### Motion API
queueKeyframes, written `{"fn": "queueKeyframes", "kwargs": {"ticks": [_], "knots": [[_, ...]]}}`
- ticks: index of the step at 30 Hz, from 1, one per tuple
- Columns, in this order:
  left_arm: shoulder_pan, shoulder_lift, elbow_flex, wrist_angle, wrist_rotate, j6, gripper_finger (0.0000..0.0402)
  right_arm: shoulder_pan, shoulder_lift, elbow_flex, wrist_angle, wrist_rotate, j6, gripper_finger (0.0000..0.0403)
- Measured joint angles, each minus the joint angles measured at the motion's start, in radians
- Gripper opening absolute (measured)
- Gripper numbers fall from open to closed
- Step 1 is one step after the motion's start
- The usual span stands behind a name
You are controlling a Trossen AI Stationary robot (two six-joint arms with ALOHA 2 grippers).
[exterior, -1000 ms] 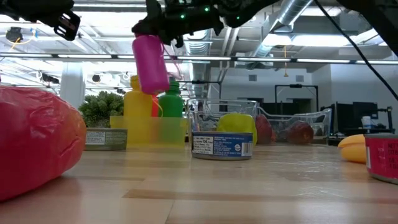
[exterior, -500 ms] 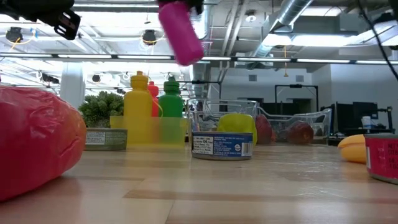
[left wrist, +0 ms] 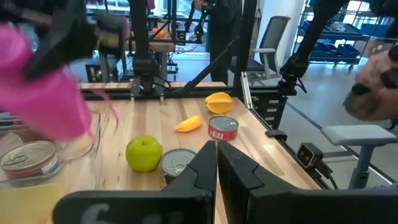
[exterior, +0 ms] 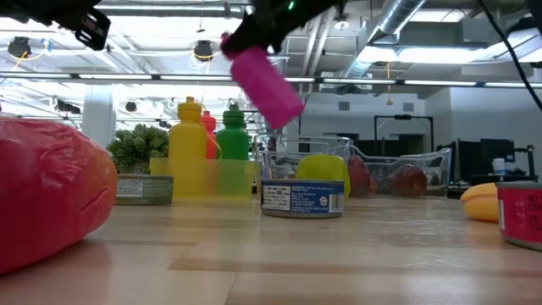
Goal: Pick & Place Food Item
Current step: Put the pink bottle into the yellow bin
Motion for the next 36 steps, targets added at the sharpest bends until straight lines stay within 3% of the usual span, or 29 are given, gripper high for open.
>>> {"fn": "queueKeyframes", "kwargs": {"ticks": [14,26,36], "knots": [[0.001,0.0,0.0,0.005,0.001,0.0,0.0002,-0.022,-0.041,-0.247,0.413,-0.003,0.061,0.0216],[0.001,0.0,0.0,0.005,0.002,0.0,0.0002,-0.028,-0.034,-0.458,0.952,-0.003,0.159,0.0214],[0.001,0.0,0.0,0.005,0.002,0.0,0.0002,-0.021,-0.034,-0.469,0.998,0.022,0.177,0.0218]]}}
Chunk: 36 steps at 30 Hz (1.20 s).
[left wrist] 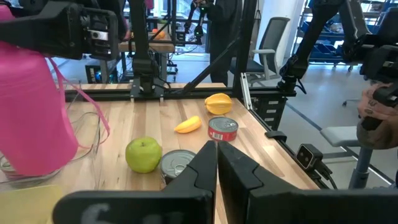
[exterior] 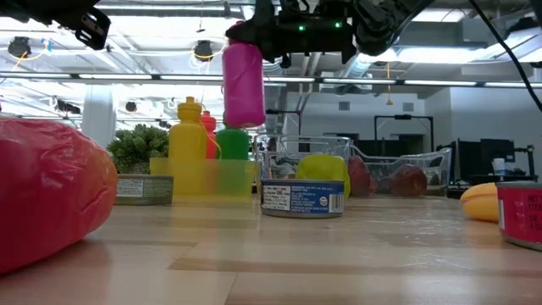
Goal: Pick & Place Food Item
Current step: Put the pink bottle into the yellow bin
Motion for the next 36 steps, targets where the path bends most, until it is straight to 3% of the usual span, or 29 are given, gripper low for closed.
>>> {"fn": "queueKeyframes", "kwargs": {"ticks": [9,17,25,36], "knots": [[0.0,0.0,0.0,0.0,0.0,0.0,0.0002,0.03,0.003,0.0,0.023,0.058,-0.049,0.022],[0.0,0.0,0.0,0.0,0.002,0.0,0.0002,0.048,0.141,0.03,0.218,0.058,-0.051,0.022],[0.0,0.0,0.0,0.0,0.003,0.0,0.0002,0.034,0.213,0.079,0.235,0.063,-0.038,0.022],[0.0,0.0,0.0,0.0,-0.002,0.0,0.0002,0.025,0.216,0.079,0.183,0.071,-0.038,0.0221]]}}
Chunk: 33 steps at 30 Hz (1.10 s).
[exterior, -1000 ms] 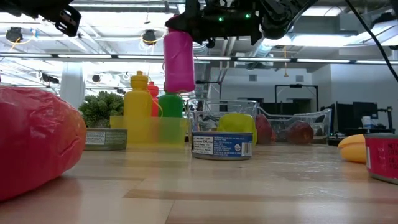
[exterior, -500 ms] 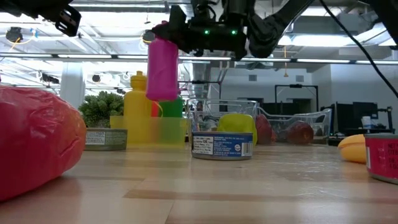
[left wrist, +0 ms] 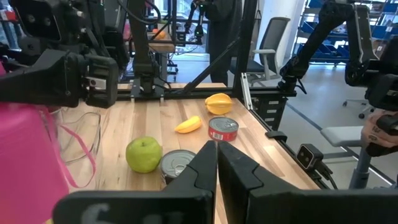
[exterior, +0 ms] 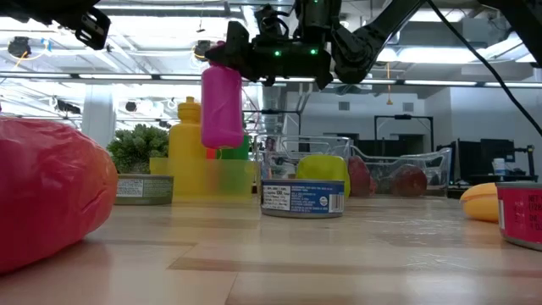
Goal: Pick & Place Food Item
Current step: Put the pink bottle into the yellow bin
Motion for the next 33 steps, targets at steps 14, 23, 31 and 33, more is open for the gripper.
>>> {"fn": "queueKeyframes", "kwargs": {"ticks": [14,23,31,33], "knots": [[0.0,0.0,0.0,0.0,0.0,0.0,0.0002,0.0,0.0,0.0,-0.009,0.017,-0.012,0.0221],[0.0,0.0,0.0,-0.001,0.001,0.0,0.0002,0.0,0.0,0.0,-0.009,0.017,-0.012,0.0221],[0.0,0.0,0.0,-0.002,0.001,0.0,0.0002,-0.001,0.014,0.0,0.022,0.04,-0.038,0.0221],[0.0,0.0,0.0,-0.002,0.002,0.0,0.0002,-0.001,0.02,-0.001,0.032,0.041,-0.039,0.0221]]}}
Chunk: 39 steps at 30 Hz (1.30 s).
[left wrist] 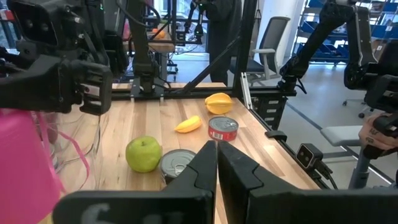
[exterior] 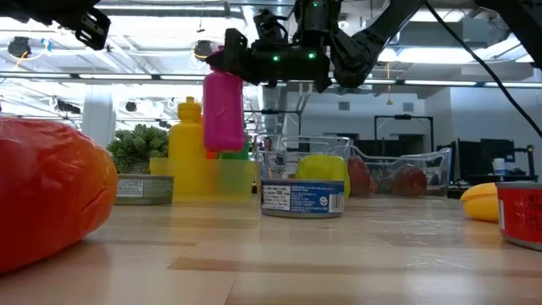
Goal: Pick & Place Food Item
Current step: Put the pink bottle into the yellow bin
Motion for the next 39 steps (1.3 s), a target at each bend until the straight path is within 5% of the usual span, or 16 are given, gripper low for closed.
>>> {"fn": "queueKeyframes", "kwargs": {"ticks": [15,39], "knots": [[0.0,0.002,0.0,-0.003,0.003,0.0,0.0002,-0.014,0.145,0.035,0.157,0.055,-0.051,0.0221],[0.0,0.002,0.0,-0.003,-0.001,0.0,0.0002,-0.012,0.141,0.044,0.07,0.051,-0.033,0.0242]]}}
